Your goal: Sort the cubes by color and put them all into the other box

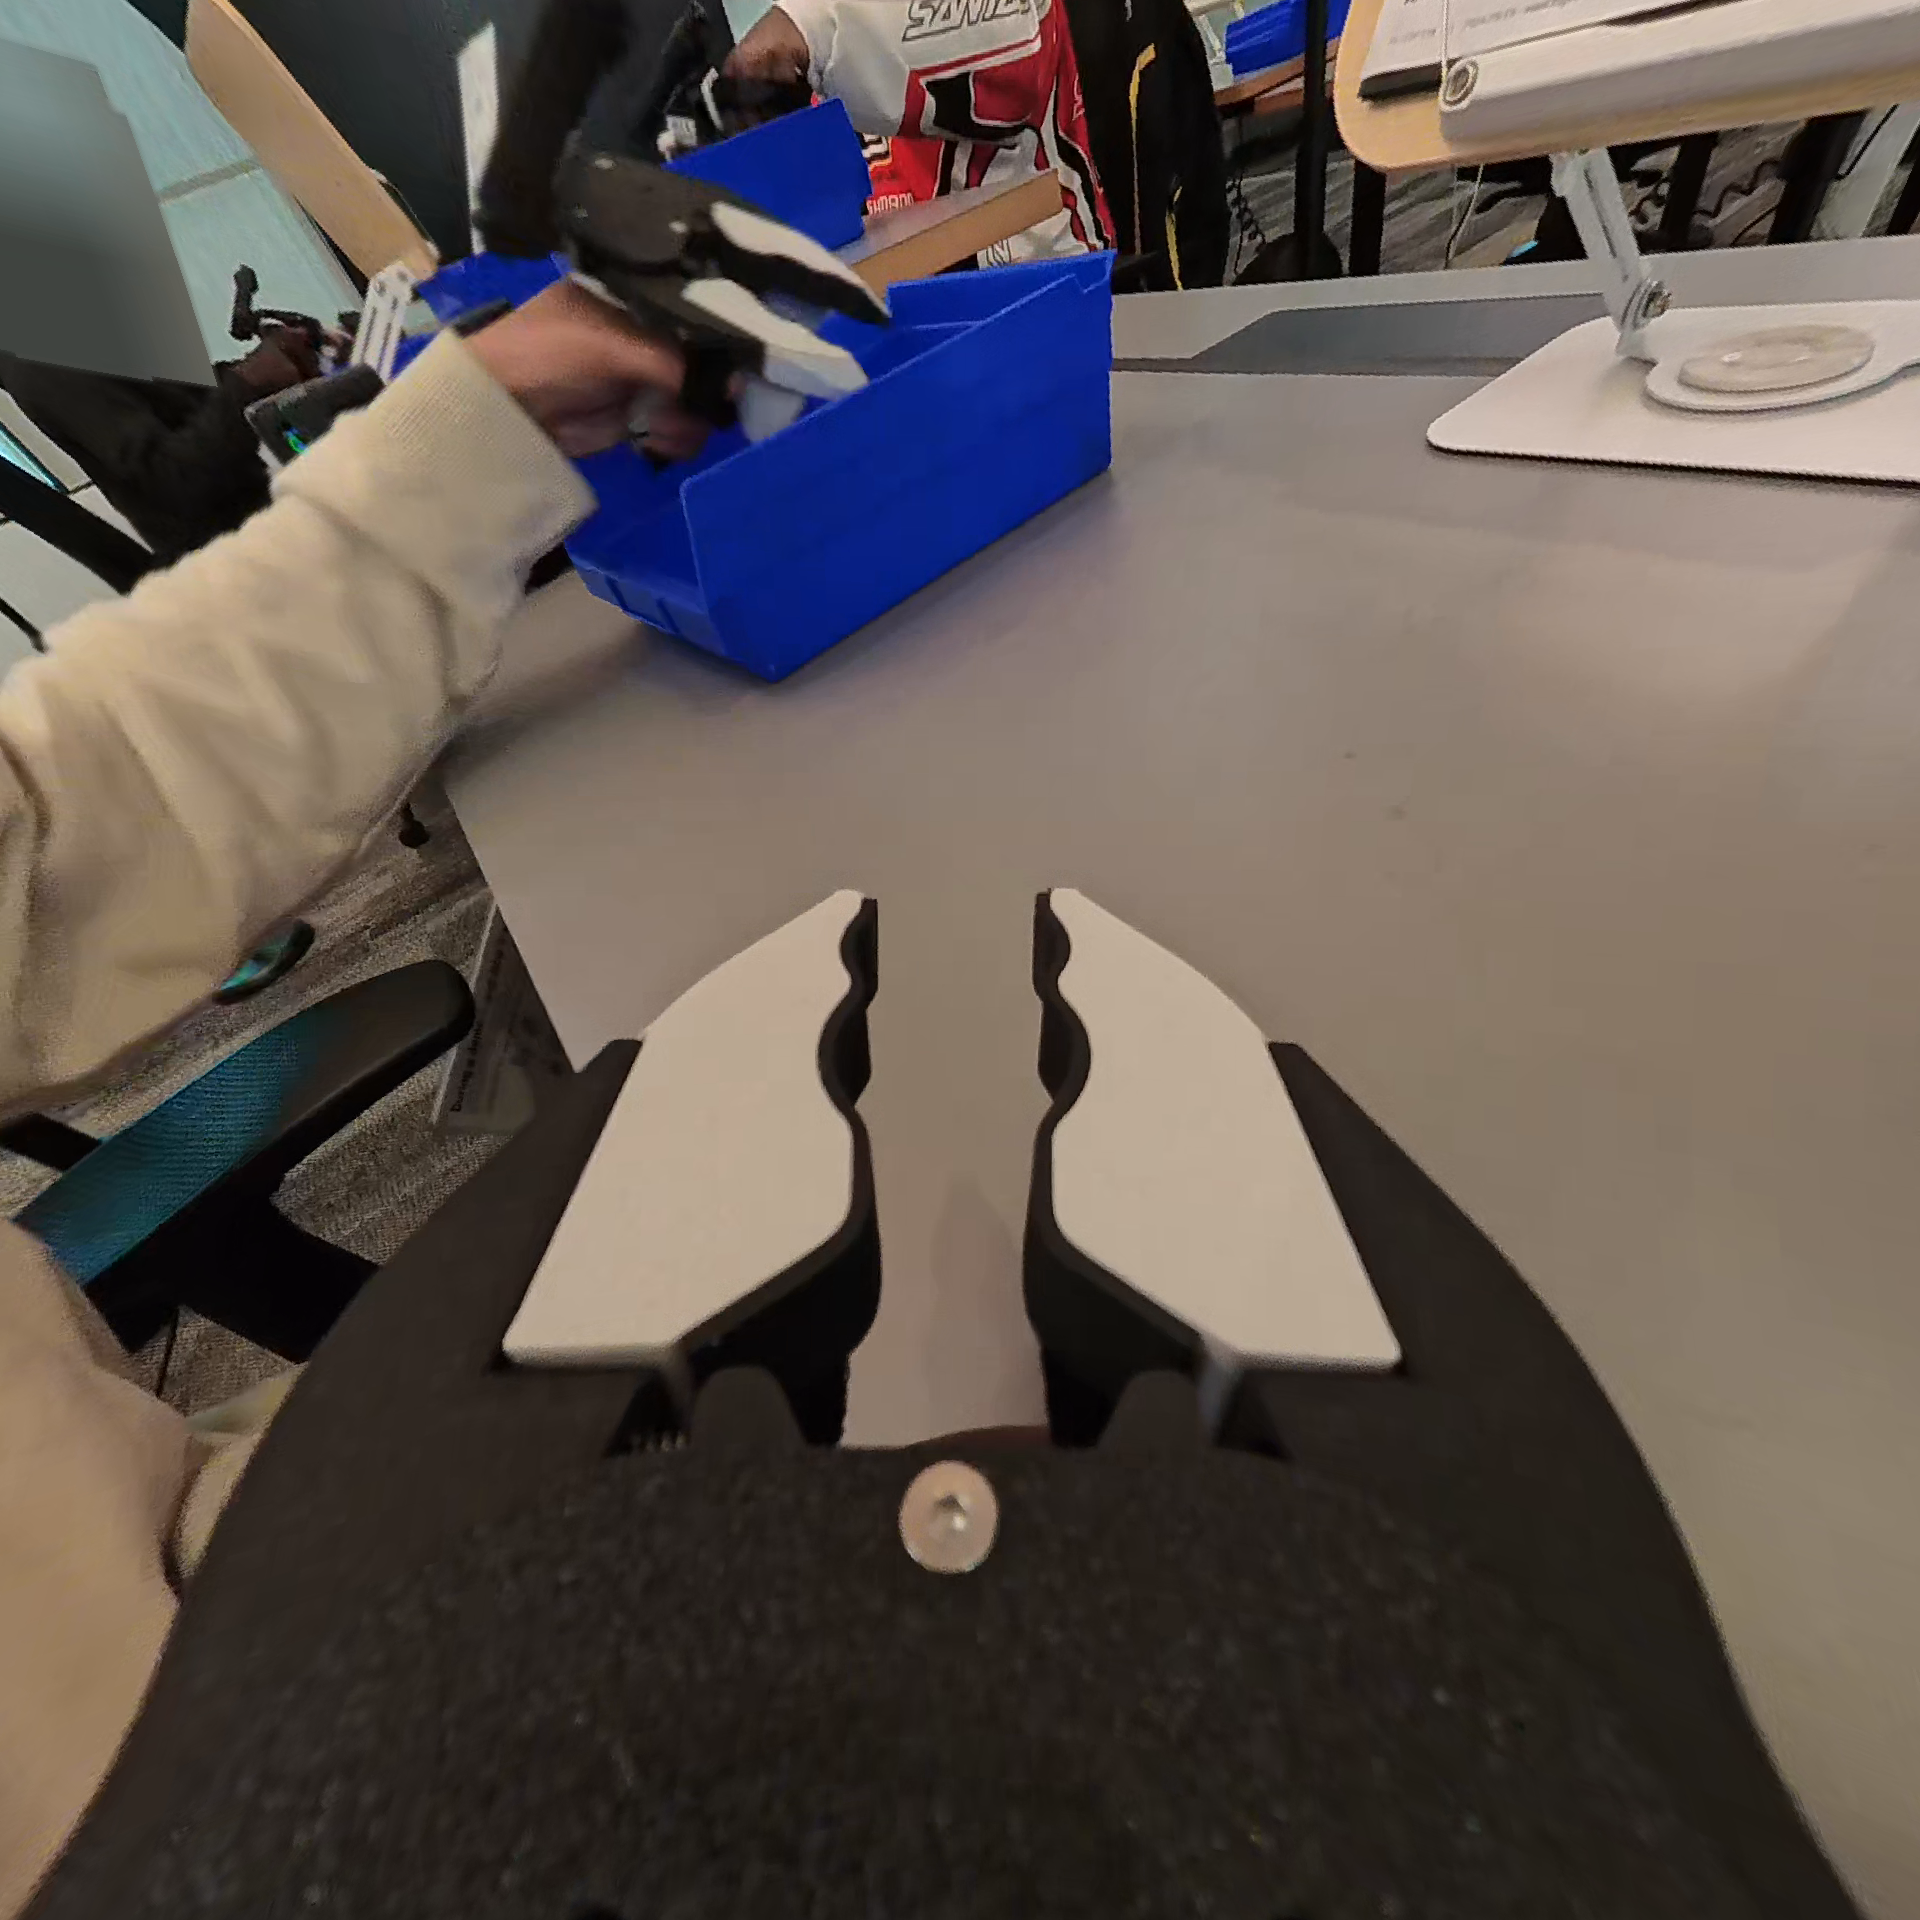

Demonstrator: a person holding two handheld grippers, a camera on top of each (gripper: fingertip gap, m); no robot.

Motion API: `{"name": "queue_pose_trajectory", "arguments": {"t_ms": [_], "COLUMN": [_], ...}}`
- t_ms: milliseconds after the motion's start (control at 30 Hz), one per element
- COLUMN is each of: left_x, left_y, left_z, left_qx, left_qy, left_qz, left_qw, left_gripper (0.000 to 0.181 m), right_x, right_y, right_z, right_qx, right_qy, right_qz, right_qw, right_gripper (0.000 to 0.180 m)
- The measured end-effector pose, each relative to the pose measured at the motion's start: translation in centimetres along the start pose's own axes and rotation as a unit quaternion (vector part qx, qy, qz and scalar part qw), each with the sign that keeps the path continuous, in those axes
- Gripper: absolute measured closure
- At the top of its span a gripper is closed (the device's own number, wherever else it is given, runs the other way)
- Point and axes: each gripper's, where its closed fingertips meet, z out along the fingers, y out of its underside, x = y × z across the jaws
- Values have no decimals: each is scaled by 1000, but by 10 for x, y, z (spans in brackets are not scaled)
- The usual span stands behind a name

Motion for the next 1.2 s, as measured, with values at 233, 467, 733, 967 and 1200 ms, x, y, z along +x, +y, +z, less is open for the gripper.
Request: {"name": "queue_pose_trajectory", "arguments": {"t_ms": [233, 467, 733, 967, 1200], "left_x": [-35, -30, -38, -43, -23], "left_y": [16, 19, 26, 25, -11], "left_z": [75, 101, 117, 92, -13], "left_qx": [-66, -108, -136, -126, 35], "left_qy": [38, 56, 45, 5, -84], "left_qz": [67, 149, 187, 140, 66], "left_qw": [995, 981, 972, 982, 994], "left_gripper": [125, 124, 146, 150, 150], "right_x": [11, 18, 15, 11, 8], "right_y": [12, 13, 17, 18, 11], "right_z": [-1, -5, -6, -8, -15], "right_qx": [-14, -11, -21, -24, -17], "right_qy": [15, 5, -12, -20, -35], "right_qz": [15, 45, 52, 57, 64], "right_qw": [1000, 999, 998, 998, 997], "right_gripper": [152, 153, 153, 153, 153]}}
